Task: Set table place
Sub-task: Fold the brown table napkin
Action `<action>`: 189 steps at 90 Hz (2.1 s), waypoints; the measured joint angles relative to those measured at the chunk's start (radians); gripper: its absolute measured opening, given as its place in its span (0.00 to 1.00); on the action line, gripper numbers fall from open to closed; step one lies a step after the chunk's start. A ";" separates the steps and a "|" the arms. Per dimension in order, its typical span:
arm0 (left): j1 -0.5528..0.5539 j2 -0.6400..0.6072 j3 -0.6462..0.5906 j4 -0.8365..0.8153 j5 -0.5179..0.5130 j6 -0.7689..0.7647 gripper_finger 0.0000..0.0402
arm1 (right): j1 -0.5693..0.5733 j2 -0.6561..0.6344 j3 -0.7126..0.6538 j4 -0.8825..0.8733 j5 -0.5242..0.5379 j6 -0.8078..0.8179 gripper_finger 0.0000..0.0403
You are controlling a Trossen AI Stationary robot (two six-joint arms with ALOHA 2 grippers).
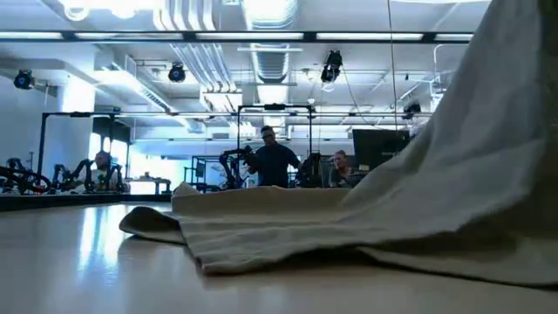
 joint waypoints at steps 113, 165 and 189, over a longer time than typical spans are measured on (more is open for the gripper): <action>0.040 0.311 -0.357 0.795 0.020 0.205 0.29 | -0.014 0.013 0.003 0.000 0.042 -0.014 0.00; 0.011 0.166 -0.160 0.305 -0.056 0.231 0.00 | -0.006 0.013 0.034 0.000 0.076 0.000 0.00; -0.063 0.159 0.227 -0.219 -0.212 0.164 0.00 | 0.081 0.053 0.109 0.012 0.169 0.035 0.00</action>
